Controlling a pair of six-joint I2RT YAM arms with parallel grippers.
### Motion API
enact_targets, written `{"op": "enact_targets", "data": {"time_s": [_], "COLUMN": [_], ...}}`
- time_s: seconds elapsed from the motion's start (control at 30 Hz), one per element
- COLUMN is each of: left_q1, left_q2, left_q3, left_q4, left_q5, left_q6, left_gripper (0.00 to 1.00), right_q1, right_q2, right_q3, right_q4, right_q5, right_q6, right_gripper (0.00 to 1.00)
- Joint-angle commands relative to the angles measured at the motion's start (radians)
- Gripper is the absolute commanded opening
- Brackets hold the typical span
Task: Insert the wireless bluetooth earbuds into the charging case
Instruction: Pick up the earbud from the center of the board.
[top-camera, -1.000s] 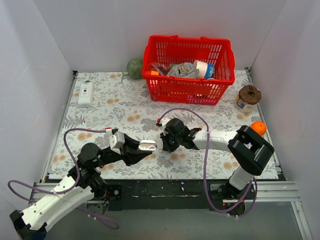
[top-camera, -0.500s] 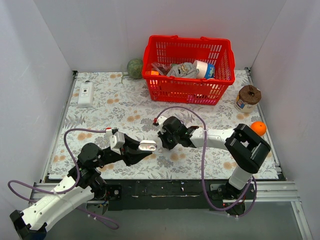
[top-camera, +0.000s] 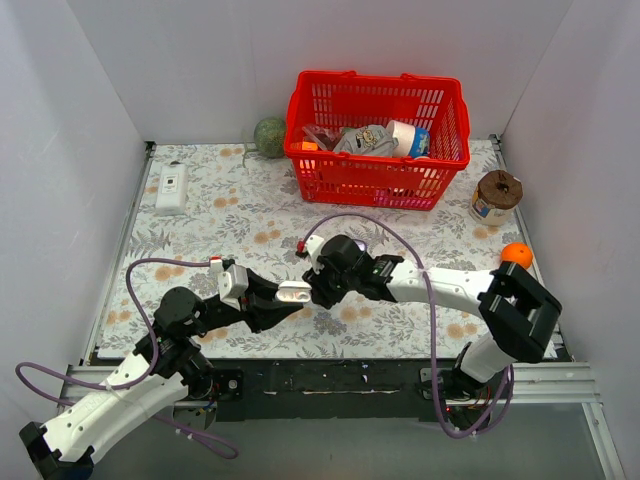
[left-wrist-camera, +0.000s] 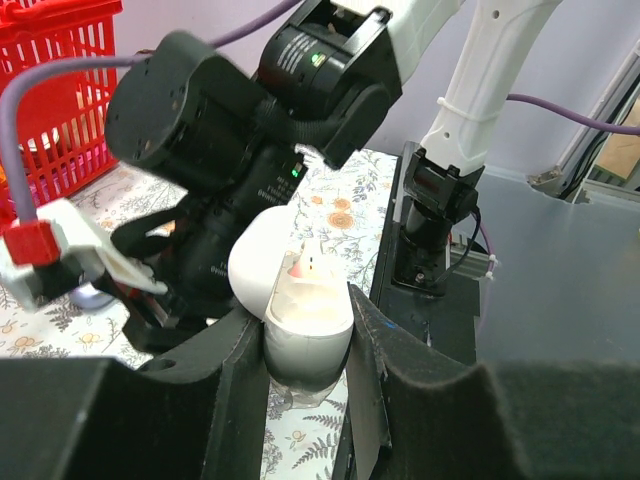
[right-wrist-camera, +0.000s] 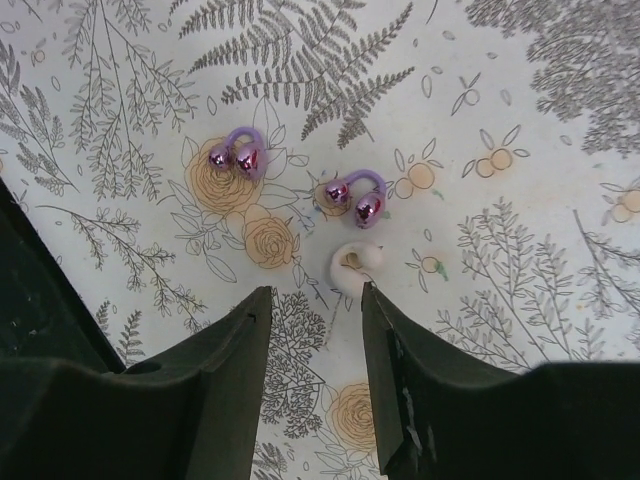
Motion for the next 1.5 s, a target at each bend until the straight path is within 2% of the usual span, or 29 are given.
{"op": "enact_targets", "data": {"time_s": [0.0, 1.23, 1.47], "left_q1": [-0.004, -0.002, -0.002], "left_q2": [-0.014, -0.026, -0.023], "left_q3": [0.006, -0.014, -0.012], "left_q4": [0.005, 0.006, 0.005], "left_q5": [-0.012, -0.015, -0.018], "left_q6": [-0.003, -0.014, -0.011], "left_gripper": [0.00, 0.00, 0.00], "right_q1": [0.006, 0.006, 0.002], "right_q2": [0.065, 0.177, 0.180], "right_q3": [0.039, 0.050, 0.045], "right_q4": [-0.007, 0.012, 0.006], "right_q5": [-0.058, -0.032, 0.010], "right_q6": [-0.013, 0.008, 0.024], "right_gripper": [0.49, 0.50, 0.45]}}
